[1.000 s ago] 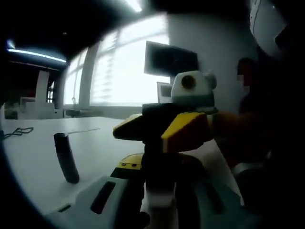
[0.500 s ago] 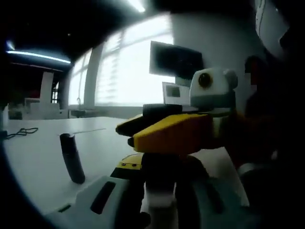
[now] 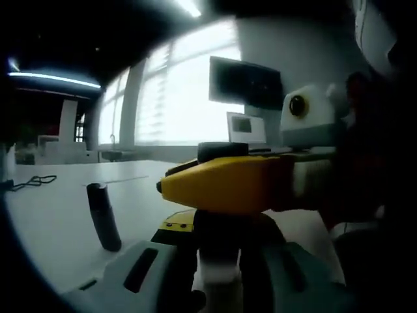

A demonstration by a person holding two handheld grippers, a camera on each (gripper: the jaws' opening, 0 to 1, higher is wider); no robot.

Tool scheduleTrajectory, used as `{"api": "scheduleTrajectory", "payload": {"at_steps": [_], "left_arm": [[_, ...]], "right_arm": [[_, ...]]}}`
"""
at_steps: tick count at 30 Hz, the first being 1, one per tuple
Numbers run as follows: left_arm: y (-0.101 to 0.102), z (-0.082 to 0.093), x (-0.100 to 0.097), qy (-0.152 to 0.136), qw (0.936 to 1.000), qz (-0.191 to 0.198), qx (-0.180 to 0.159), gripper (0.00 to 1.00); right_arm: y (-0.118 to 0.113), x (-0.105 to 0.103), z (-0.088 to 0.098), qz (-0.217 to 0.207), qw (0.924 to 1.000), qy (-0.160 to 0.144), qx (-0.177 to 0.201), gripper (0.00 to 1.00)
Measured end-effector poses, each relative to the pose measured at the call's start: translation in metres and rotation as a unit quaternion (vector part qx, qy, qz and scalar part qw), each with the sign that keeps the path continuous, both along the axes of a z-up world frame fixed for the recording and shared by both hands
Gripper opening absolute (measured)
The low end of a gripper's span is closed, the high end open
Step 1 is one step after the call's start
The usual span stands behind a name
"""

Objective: Pick up cosmetic bottle twist off cap place on table pick up cap screw tight cap place on table

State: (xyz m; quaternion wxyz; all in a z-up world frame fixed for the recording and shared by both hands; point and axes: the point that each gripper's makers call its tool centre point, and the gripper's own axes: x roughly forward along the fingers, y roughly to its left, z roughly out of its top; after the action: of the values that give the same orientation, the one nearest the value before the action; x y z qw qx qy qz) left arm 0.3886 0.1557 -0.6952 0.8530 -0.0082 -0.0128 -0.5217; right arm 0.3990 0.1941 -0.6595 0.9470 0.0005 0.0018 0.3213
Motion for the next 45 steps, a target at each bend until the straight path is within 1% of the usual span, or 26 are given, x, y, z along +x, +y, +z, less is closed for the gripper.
{"api": "scheduleTrajectory", "payload": {"at_steps": [2, 7, 13, 14, 16, 19, 28, 32, 33, 34, 35, 36, 37, 38, 39, 40, 42, 43, 44, 45], "left_arm": [[0.001, 0.000, 0.001, -0.002, 1.0000, 0.002, 0.001, 0.13], [0.001, 0.000, 0.001, -0.004, 1.0000, 0.002, 0.001, 0.13], [0.002, 0.000, 0.000, -0.010, 0.9999, 0.003, 0.004, 0.13], [0.002, 0.000, 0.000, -0.010, 0.9999, 0.003, 0.004, 0.13], [0.002, 0.000, 0.000, -0.008, 1.0000, 0.002, 0.003, 0.13], [0.001, 0.000, -0.002, -0.013, 0.9999, 0.000, 0.005, 0.13], [0.001, 0.000, -0.002, -0.007, 1.0000, -0.003, 0.001, 0.14], [0.001, -0.001, -0.001, 0.000, 1.0000, -0.001, -0.003, 0.14], [0.001, -0.001, -0.001, 0.002, 1.0000, -0.001, -0.004, 0.14], [0.001, -0.001, -0.001, 0.003, 1.0000, -0.001, -0.004, 0.14], [0.001, -0.001, 0.000, 0.004, 1.0000, -0.001, -0.005, 0.14], [0.001, -0.001, 0.000, 0.004, 1.0000, -0.001, -0.005, 0.14], [0.001, -0.001, -0.001, 0.004, 1.0000, -0.001, -0.005, 0.14], [0.001, -0.001, -0.001, 0.004, 1.0000, -0.001, -0.005, 0.14], [0.001, -0.001, 0.000, 0.004, 1.0000, -0.002, -0.005, 0.14], [0.001, -0.001, 0.000, 0.004, 1.0000, -0.002, -0.005, 0.14], [0.001, -0.001, -0.001, 0.008, 0.9999, -0.008, -0.007, 0.14], [-0.001, -0.001, -0.004, 0.011, 0.9997, -0.020, -0.009, 0.14], [-0.002, -0.001, -0.007, 0.013, 0.9994, -0.032, -0.010, 0.14], [-0.003, -0.001, -0.010, 0.013, 0.9990, -0.041, -0.010, 0.14]], "right_arm": [[-0.001, 0.001, 0.000, -0.022, 0.9997, -0.004, -0.004, 0.17], [-0.004, 0.001, 0.000, -0.060, 0.9982, -0.007, 0.000, 0.17], [-0.011, 0.001, 0.000, -0.119, 0.9928, -0.002, -0.009, 0.17], [-0.010, 0.001, 0.000, -0.127, 0.9918, 0.000, -0.007, 0.17], [-0.011, 0.001, 0.000, -0.142, 0.9898, -0.008, -0.004, 0.17], [-0.013, 0.000, 0.000, -0.151, 0.9886, -0.007, -0.002, 0.17], [-0.013, 0.000, 0.000, -0.152, 0.9883, -0.005, -0.006, 0.17], [-0.012, 0.001, 0.000, -0.150, 0.9886, -0.005, -0.008, 0.18], [-0.012, 0.002, 0.000, -0.149, 0.9887, -0.007, -0.010, 0.21], [-0.010, 0.002, 0.001, -0.150, 0.9887, -0.011, -0.003, 0.29], [-0.006, 0.001, 0.004, -0.142, 0.9898, -0.016, 0.004, 0.41], [-0.006, 0.001, 0.004, -0.143, 0.9897, -0.015, 0.003, 0.44], [-0.005, 0.001, 0.002, -0.139, 0.9903, -0.011, -0.001, 0.43], [-0.004, 0.001, 0.002, -0.132, 0.9912, -0.008, 0.003, 0.41], [-0.003, 0.000, 0.003, -0.126, 0.9920, -0.006, 0.012, 0.42], [0.000, -0.001, 0.004, -0.110, 0.9937, -0.001, 0.020, 0.41], [-0.005, 0.000, 0.007, -0.106, 0.9942, -0.001, 0.018, 0.42], [-0.001, -0.001, 0.010, -0.078, 0.9966, -0.001, 0.025, 0.42], [0.002, -0.003, 0.017, -0.049, 0.9975, -0.003, 0.050, 0.46], [-0.002, -0.001, 0.023, -0.038, 0.9970, -0.010, 0.067, 0.48]]}}
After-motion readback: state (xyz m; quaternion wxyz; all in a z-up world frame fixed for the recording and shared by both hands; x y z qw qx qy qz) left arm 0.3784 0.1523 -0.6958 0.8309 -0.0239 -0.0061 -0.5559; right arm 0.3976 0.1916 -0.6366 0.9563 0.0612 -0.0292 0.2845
